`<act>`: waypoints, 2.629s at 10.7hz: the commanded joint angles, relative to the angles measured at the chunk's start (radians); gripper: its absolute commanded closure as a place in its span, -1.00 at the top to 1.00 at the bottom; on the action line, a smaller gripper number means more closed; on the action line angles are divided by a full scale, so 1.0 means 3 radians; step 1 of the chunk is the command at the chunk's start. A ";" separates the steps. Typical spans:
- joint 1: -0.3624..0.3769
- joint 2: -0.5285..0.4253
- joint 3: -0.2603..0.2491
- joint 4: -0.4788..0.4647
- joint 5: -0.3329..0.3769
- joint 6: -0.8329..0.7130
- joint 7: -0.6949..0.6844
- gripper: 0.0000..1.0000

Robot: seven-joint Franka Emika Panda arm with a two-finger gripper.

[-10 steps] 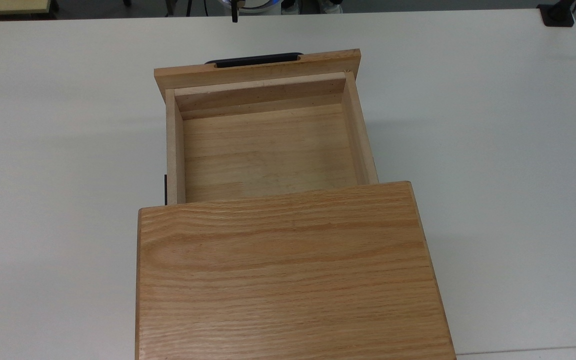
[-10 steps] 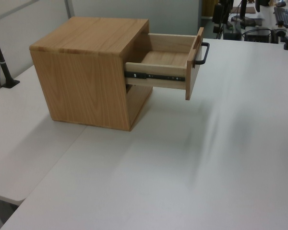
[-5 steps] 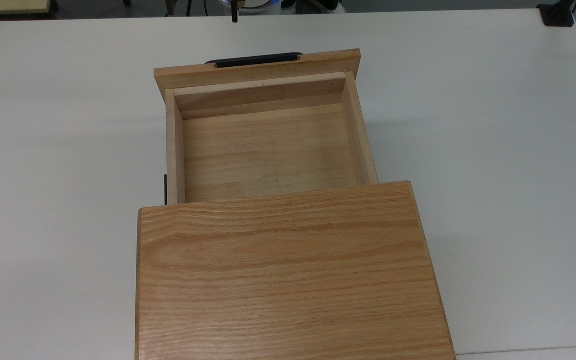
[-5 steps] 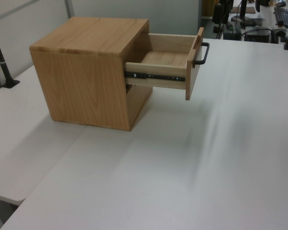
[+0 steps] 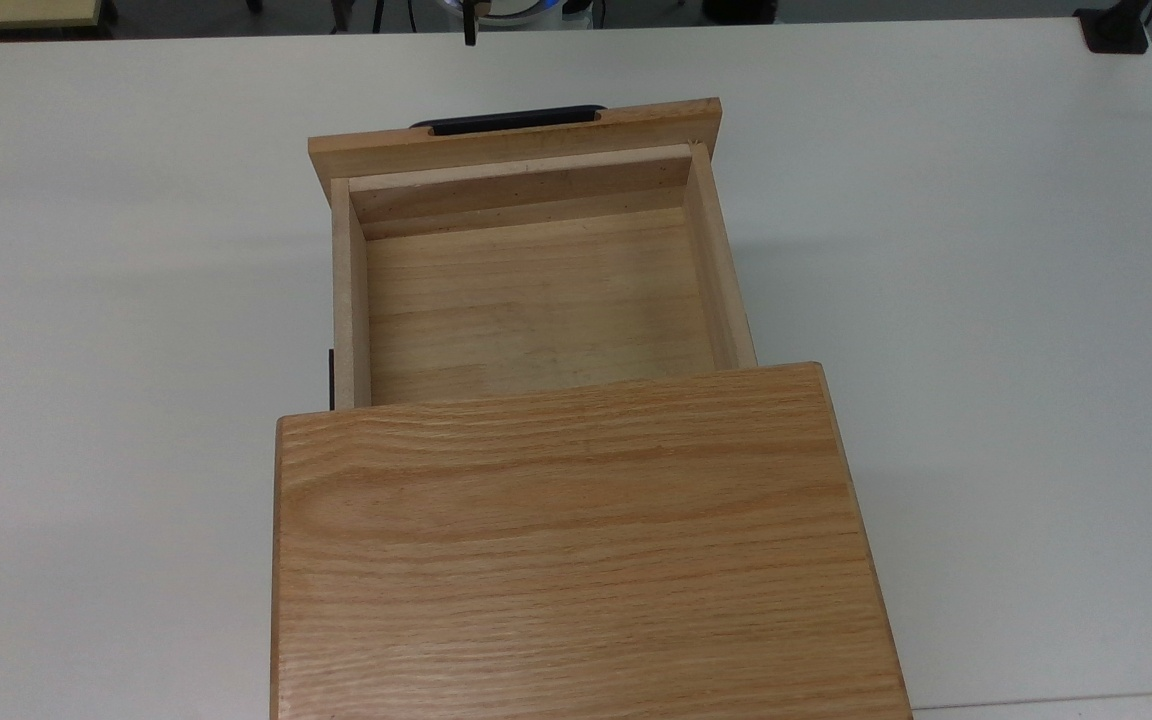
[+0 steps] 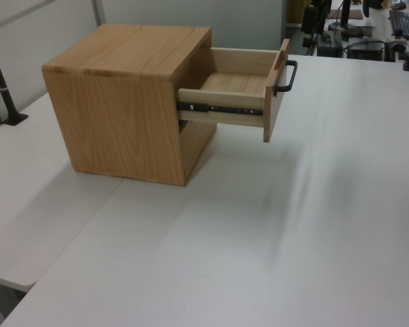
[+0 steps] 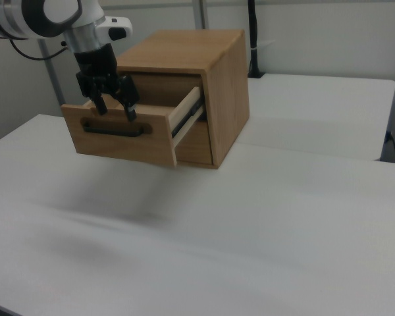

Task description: Close the drawer by sliding it

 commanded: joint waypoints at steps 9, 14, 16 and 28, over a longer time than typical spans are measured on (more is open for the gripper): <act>0.0049 0.0029 -0.0016 -0.0070 -0.0025 -0.0200 -0.1117 0.23; 0.0177 0.0034 0.0163 -0.0310 0.0001 -0.0078 -0.0193 -1.00; 0.0182 0.0120 0.0260 -0.0377 0.0001 0.0055 0.0048 -1.00; 0.0182 0.0821 0.0276 0.0170 -0.0071 0.1123 0.1312 -1.00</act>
